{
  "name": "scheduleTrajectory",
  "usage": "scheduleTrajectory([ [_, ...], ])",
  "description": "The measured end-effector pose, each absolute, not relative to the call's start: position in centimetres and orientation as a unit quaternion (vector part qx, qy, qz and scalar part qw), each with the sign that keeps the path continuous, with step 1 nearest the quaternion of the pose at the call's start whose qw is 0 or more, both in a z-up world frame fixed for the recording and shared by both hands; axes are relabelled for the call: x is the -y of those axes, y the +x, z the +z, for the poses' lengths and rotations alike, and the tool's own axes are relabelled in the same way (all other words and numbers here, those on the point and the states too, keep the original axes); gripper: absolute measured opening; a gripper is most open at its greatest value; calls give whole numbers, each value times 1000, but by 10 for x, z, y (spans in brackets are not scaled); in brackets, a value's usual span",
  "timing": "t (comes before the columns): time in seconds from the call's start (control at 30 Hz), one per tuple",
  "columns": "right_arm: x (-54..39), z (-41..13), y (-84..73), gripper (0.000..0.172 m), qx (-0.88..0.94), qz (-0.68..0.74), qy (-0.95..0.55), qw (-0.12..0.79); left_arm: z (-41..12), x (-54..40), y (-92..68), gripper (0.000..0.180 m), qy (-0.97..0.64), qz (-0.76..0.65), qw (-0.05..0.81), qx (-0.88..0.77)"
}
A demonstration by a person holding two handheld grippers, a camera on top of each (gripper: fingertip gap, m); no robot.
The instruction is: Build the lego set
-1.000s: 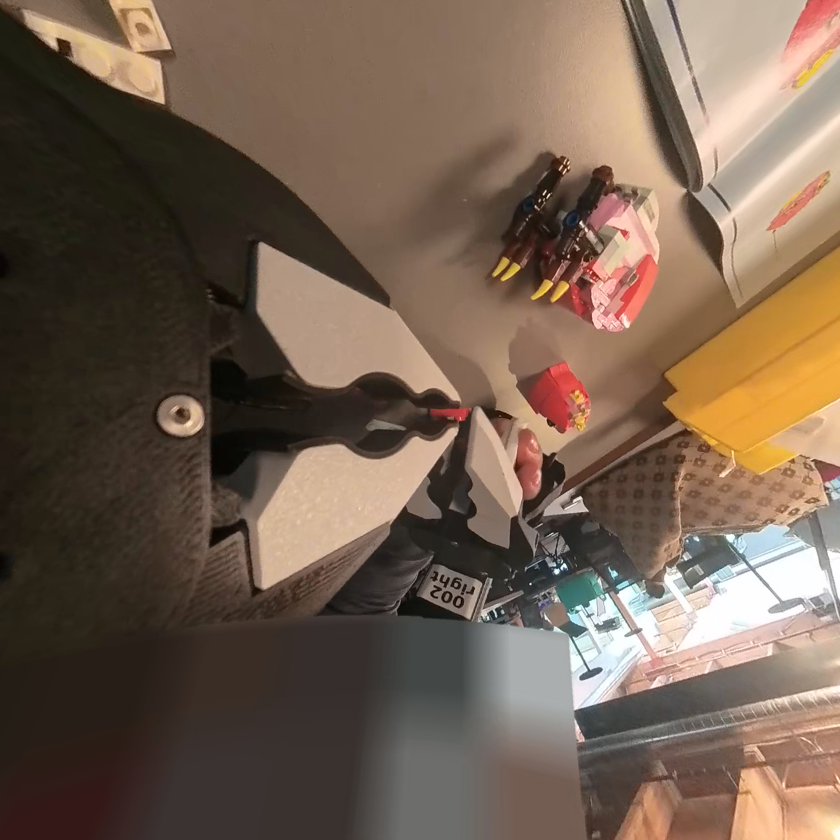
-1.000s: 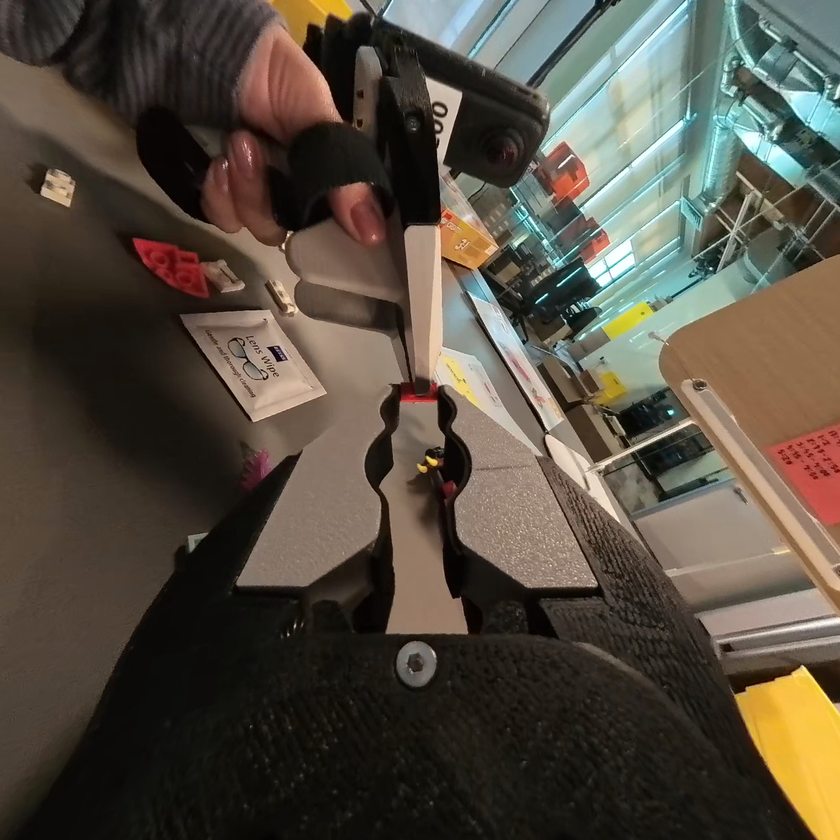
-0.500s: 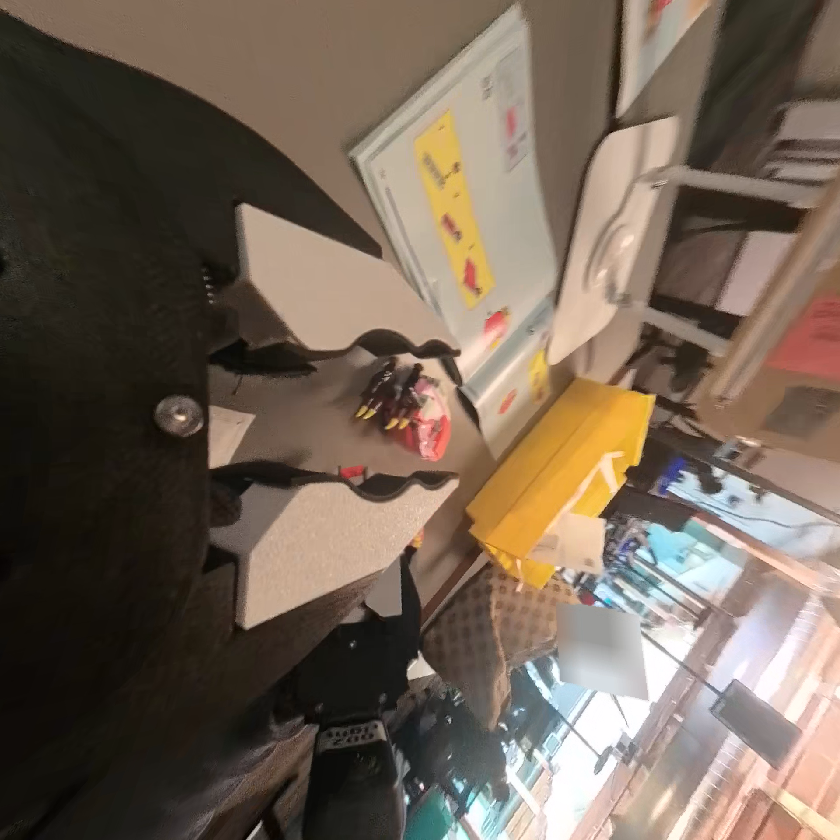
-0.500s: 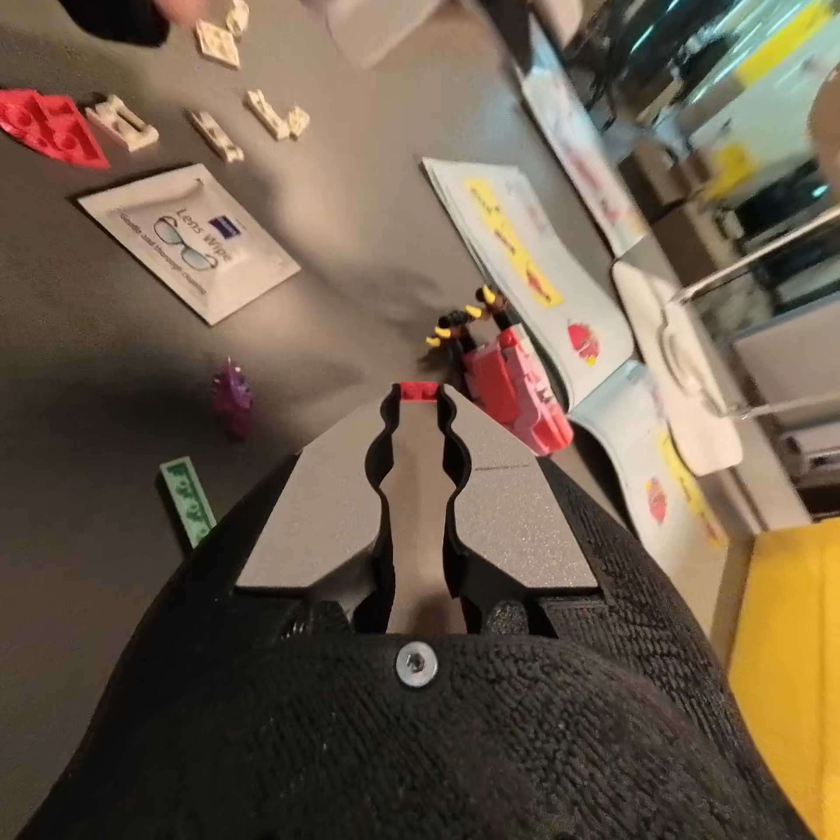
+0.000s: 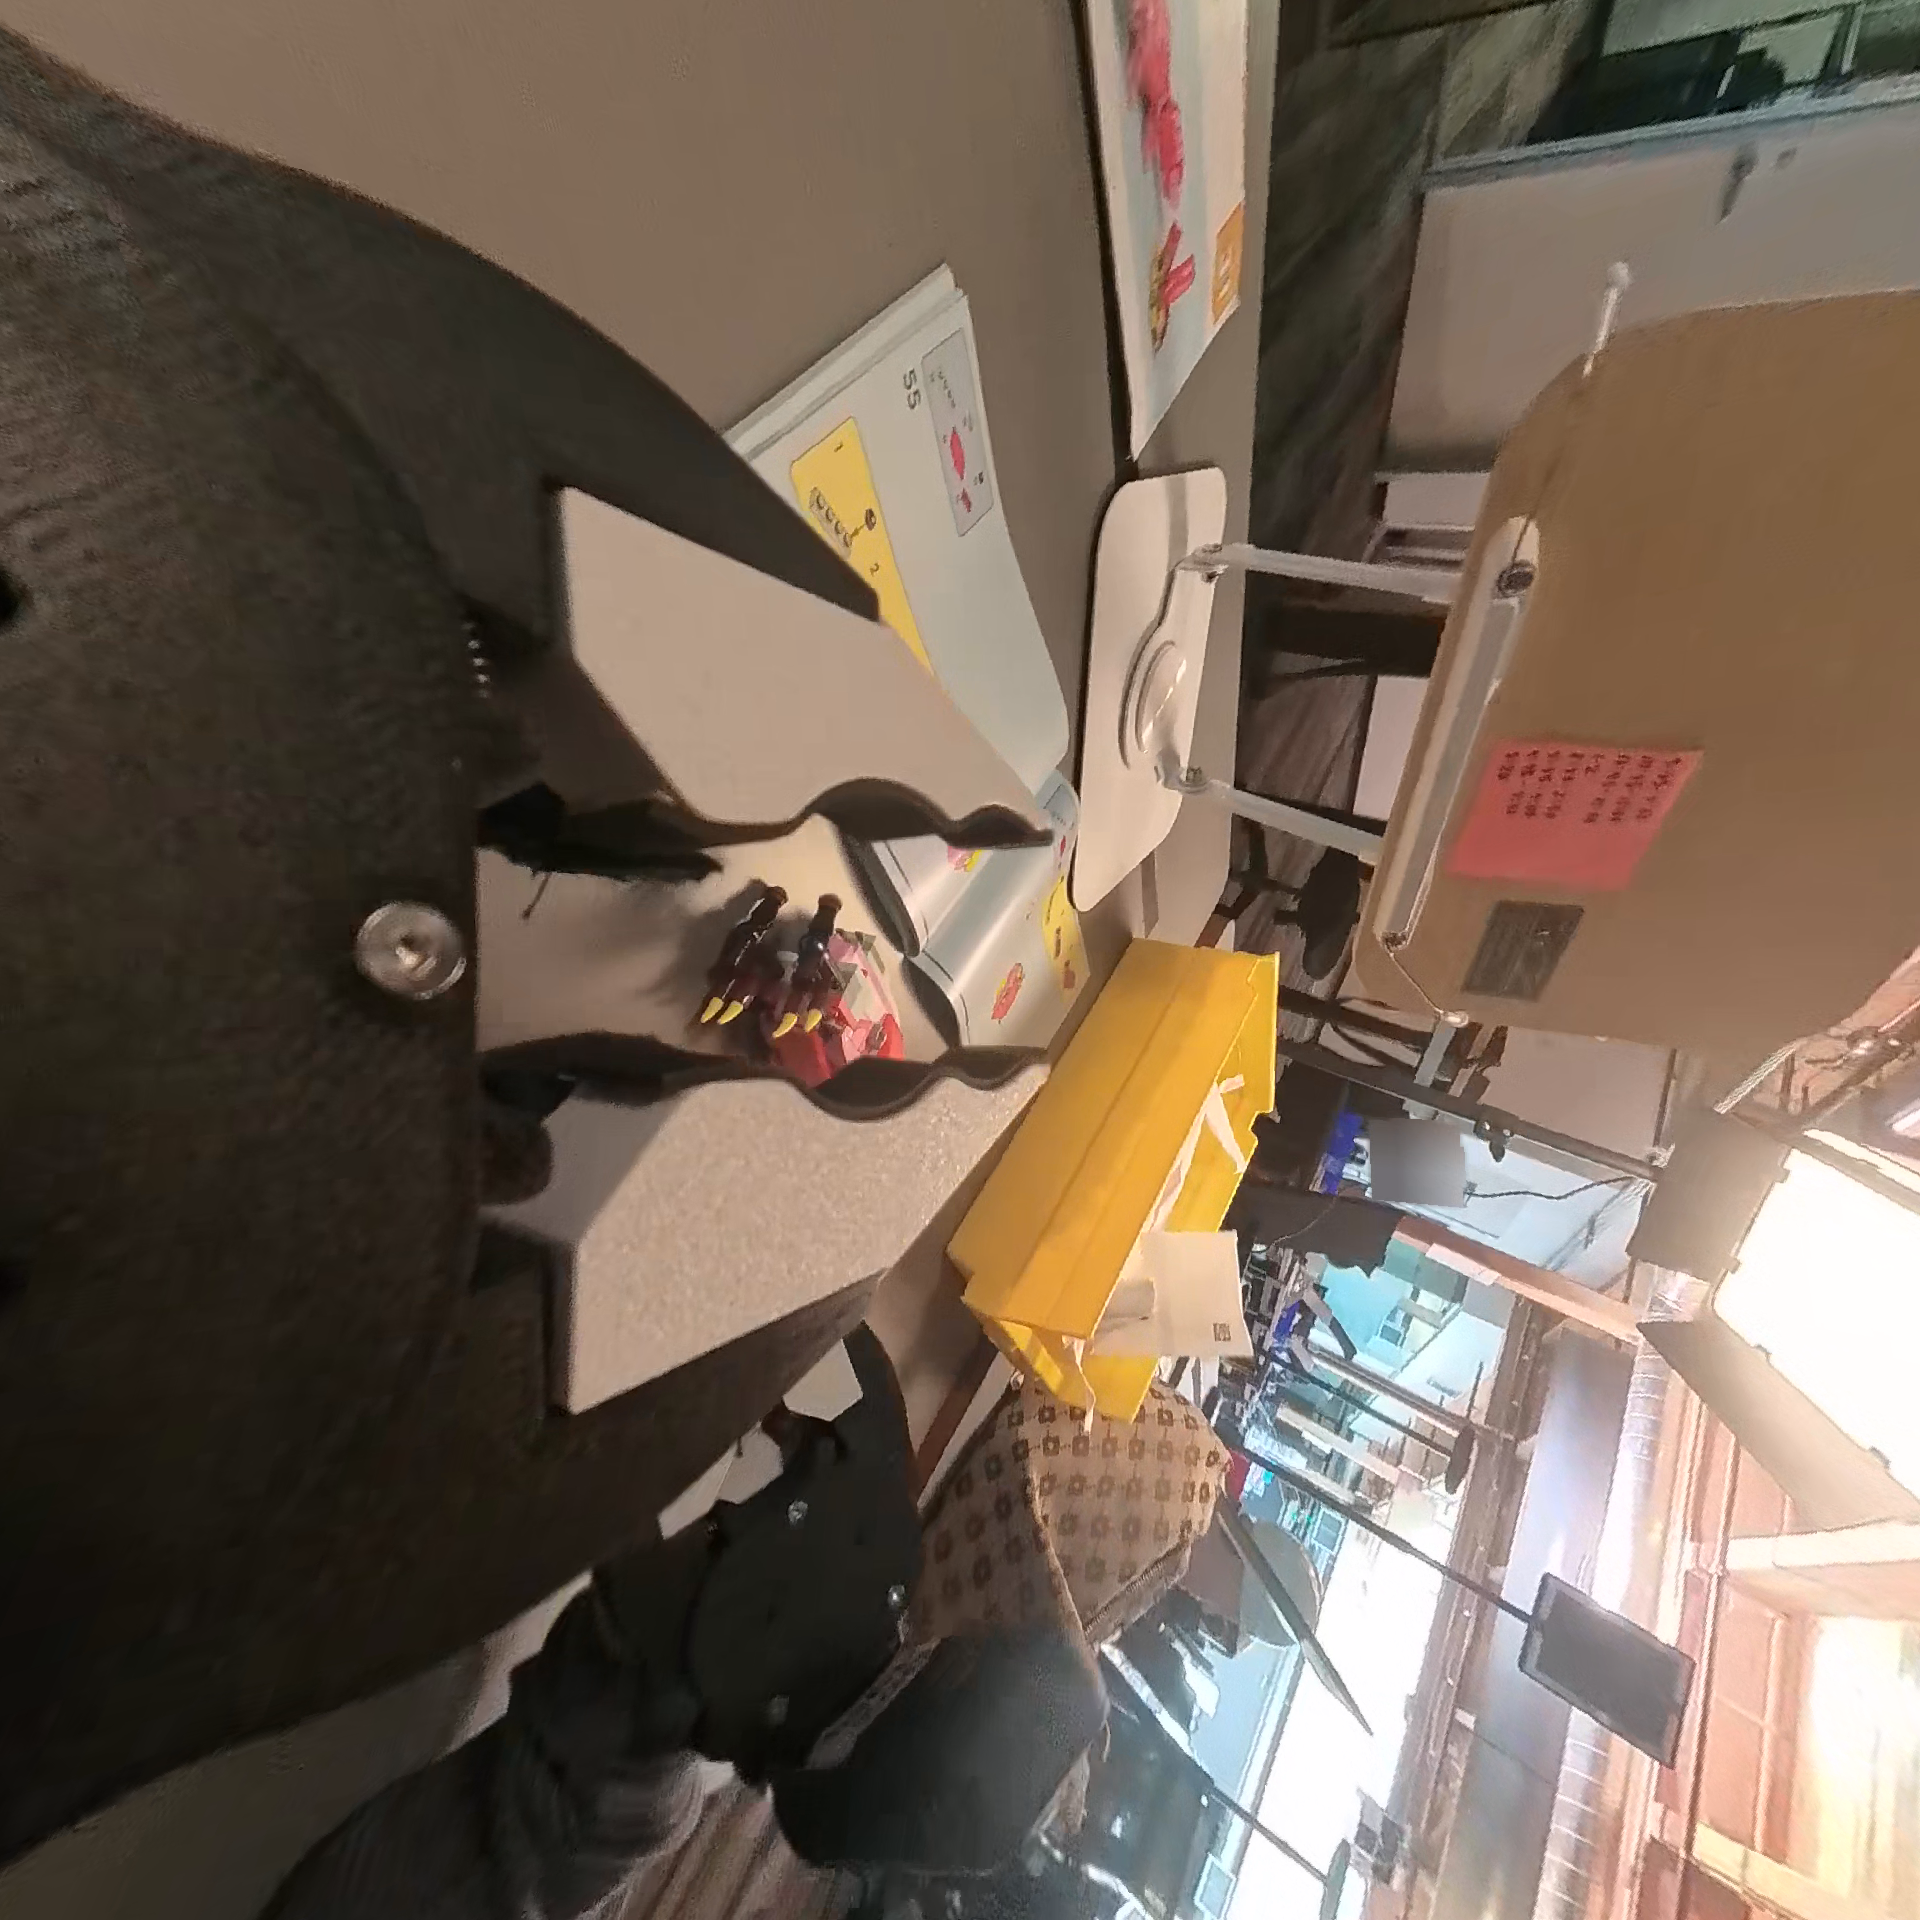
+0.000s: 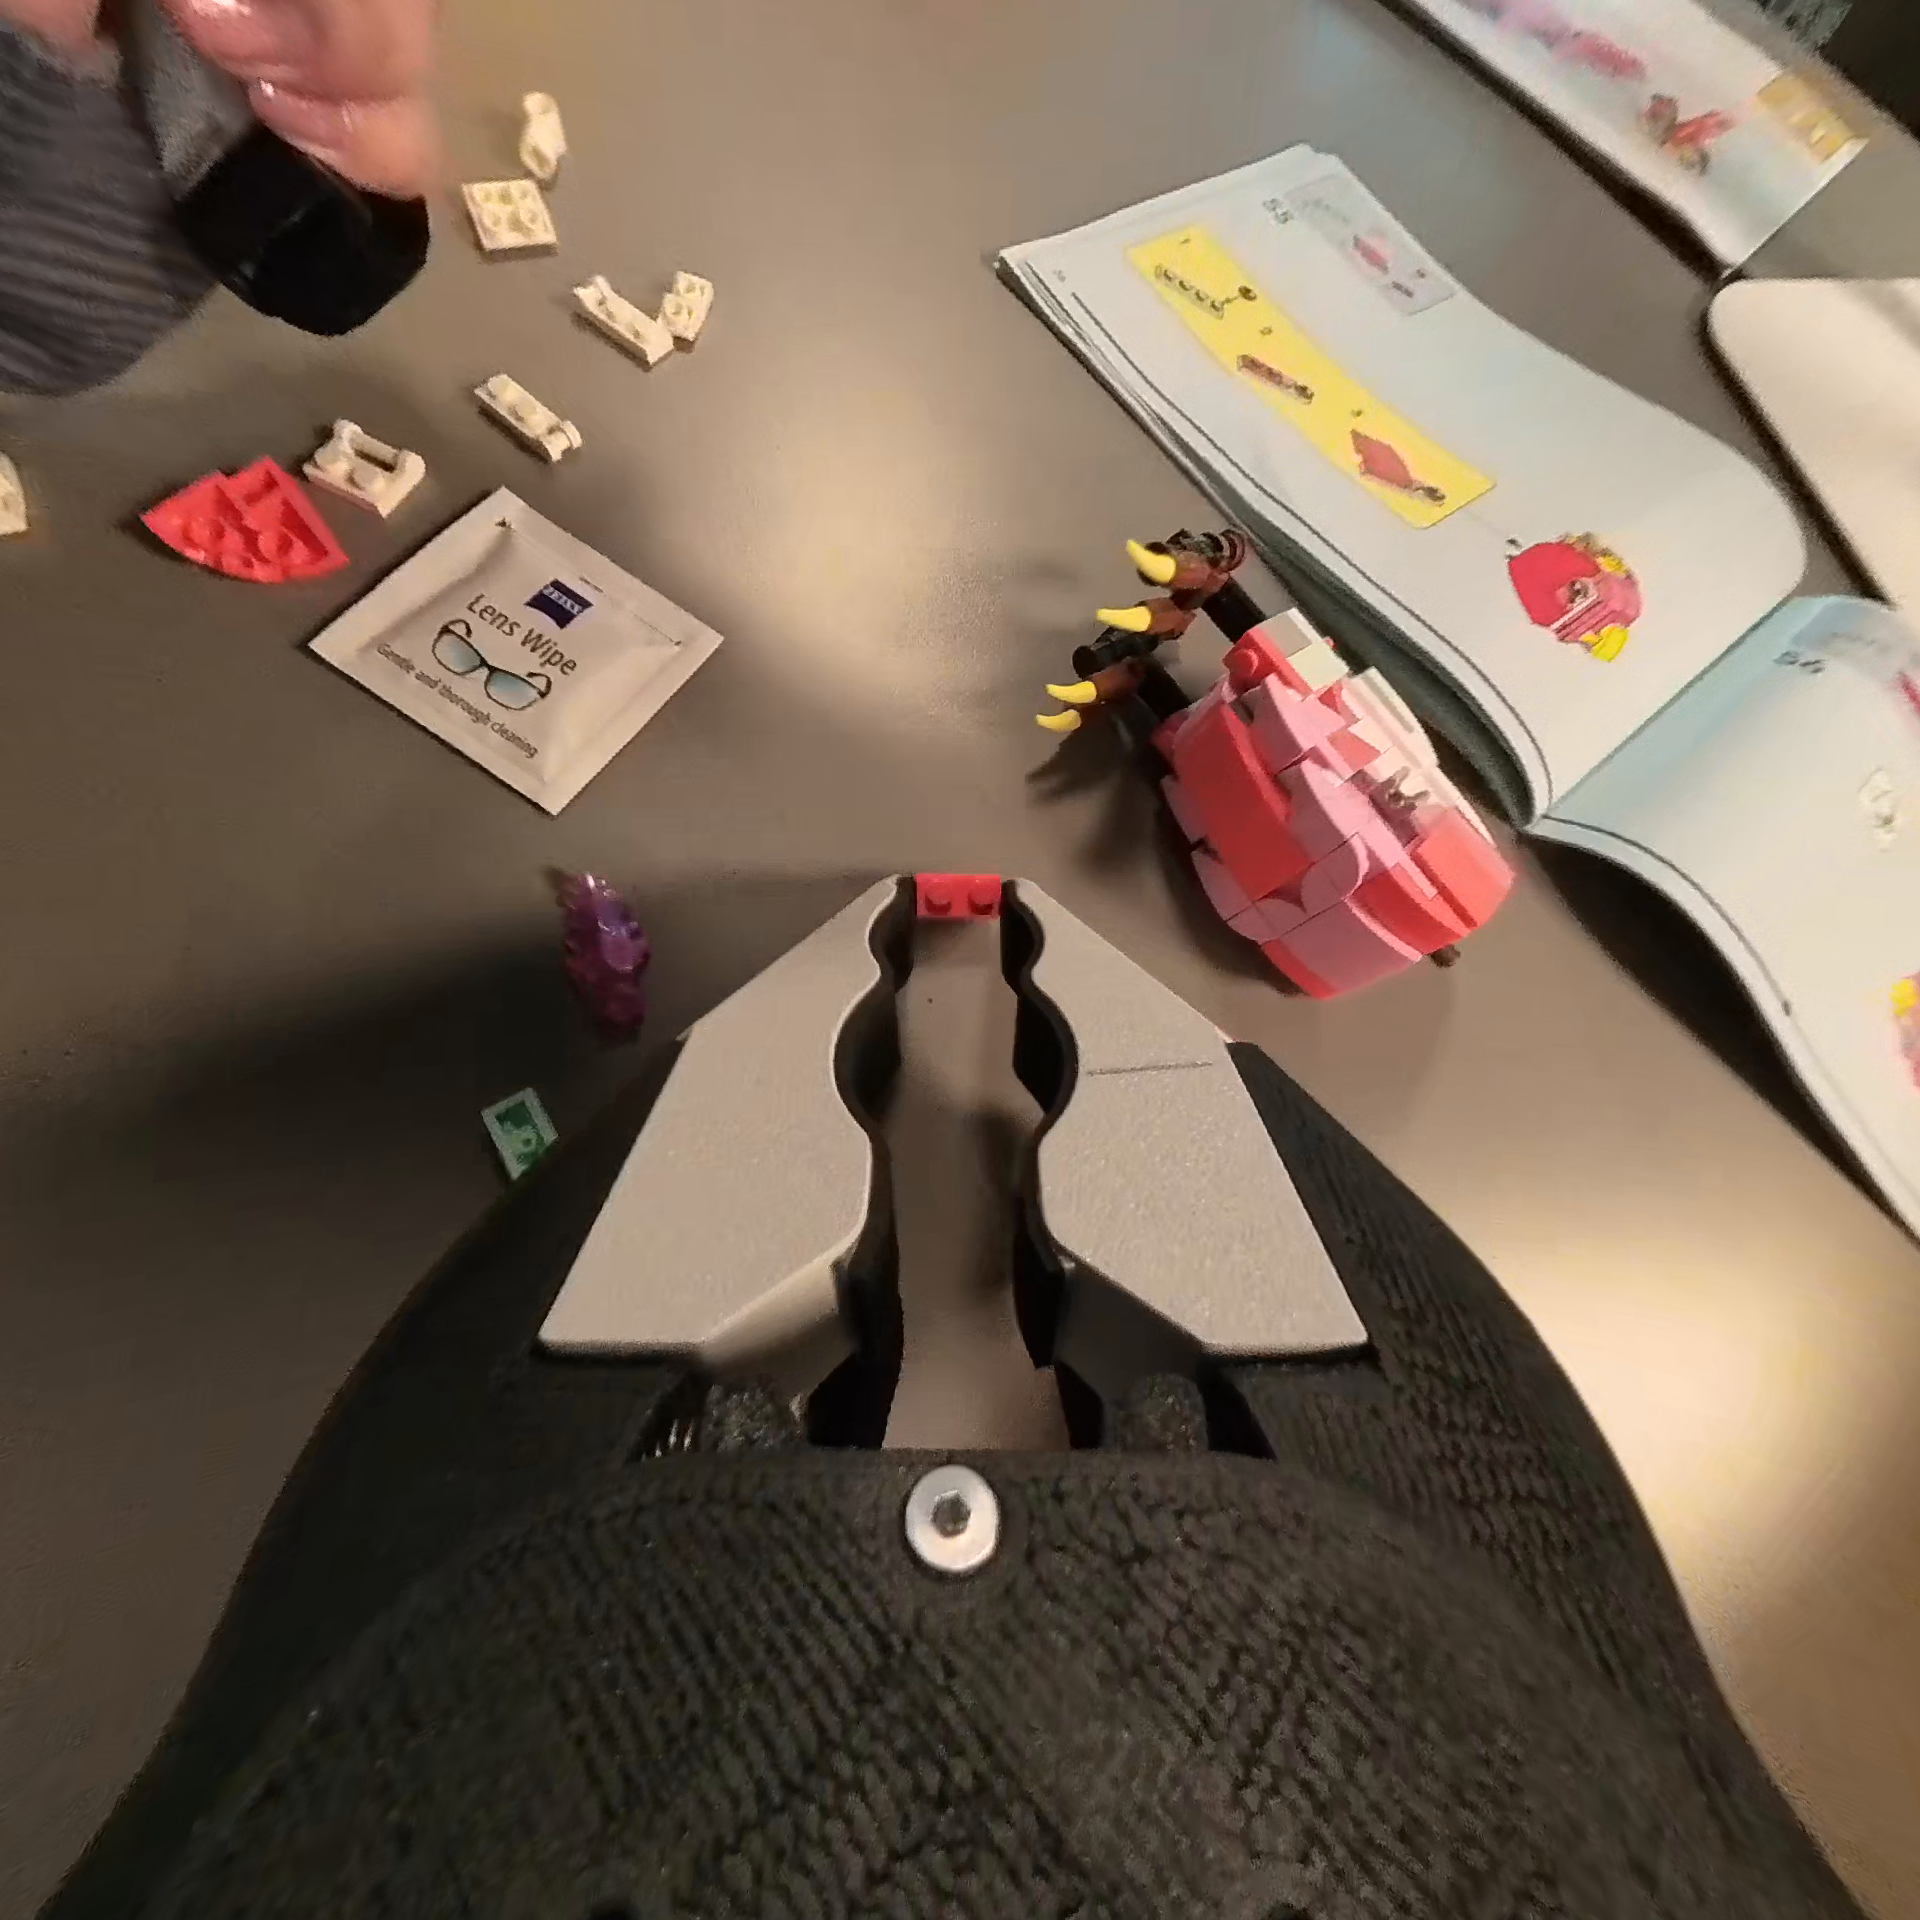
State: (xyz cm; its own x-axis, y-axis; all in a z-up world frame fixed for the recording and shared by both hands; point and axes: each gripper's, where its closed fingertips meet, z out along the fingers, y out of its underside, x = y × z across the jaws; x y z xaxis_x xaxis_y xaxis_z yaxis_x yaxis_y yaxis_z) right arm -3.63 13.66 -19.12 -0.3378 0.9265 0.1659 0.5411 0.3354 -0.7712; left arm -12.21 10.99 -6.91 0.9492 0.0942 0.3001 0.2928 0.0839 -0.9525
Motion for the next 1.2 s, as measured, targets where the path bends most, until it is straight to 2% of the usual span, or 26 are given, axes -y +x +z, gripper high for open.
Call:
scheduleTrajectory([
  [0.3, -141, -189, -38, 31, 742, 322, -501, 308, -60, -107, -120, 32, -663, -18, 738, 124],
  [0.4, -138, -156, -47, 34, 713, 355, -456, 397, -57, -106, -120, 32, -658, 5, 744, 119],
  [0.5, -126, -95, -52, 23, 631, 415, -376, 536, -49, -104, -116, 31, -647, 27, 755, 103],
  [0.6, -106, -41, -44, 7, 521, 468, -296, 650, -33, -95, -104, 12, -617, 55, 783, 61],
  [0.67, -100, -25, -44, 1, 469, 464, -288, 694, -13, -79, -101, 3, -563, 105, 819, 46],
  [0.97, -71, -21, -85, 0, 363, 509, -379, 682, 2, -57, -111, 0, -526, 157, 834, 57],
  [1.2, -53, -39, -97, 0, 417, 481, -356, 684, 33, -38, -101, 0, -526, 211, 823, 23],
])
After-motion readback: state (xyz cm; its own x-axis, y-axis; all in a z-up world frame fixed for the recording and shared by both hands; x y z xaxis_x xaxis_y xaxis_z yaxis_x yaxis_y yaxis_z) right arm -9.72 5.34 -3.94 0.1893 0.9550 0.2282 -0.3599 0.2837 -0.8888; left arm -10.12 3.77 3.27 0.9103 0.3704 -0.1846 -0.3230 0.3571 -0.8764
